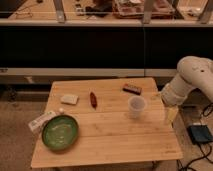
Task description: Place the eraser in the ceramic cup
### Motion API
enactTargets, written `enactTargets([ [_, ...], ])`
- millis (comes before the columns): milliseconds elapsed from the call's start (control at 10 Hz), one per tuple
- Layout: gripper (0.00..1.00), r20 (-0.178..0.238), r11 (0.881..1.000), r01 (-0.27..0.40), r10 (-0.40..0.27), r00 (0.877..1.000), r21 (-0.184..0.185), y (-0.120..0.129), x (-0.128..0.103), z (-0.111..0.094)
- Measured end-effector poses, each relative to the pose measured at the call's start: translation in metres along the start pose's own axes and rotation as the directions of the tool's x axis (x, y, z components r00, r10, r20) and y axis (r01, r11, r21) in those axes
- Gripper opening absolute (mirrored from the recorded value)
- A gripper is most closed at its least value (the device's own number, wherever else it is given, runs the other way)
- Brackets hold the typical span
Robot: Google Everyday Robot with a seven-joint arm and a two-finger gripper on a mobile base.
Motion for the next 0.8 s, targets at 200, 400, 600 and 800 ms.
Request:
enactTargets([
  [200,0.80,-0.002,1.000,-0.001,0.001,1.000,-0.001,0.000,0.000,0.000],
  [400,0.80,-0.025,0.998,-0.029,0.030,0.999,0.052,-0.023,0.008,-0.005],
  [600,0.80,-0.035,0.983,-0.045,0.052,0.998,0.177,-0.087,0.007,-0.021],
  [800,0.80,-0.019,0.964,-0.044,0.050,0.999,0.261,-0.139,-0.002,-0.032],
])
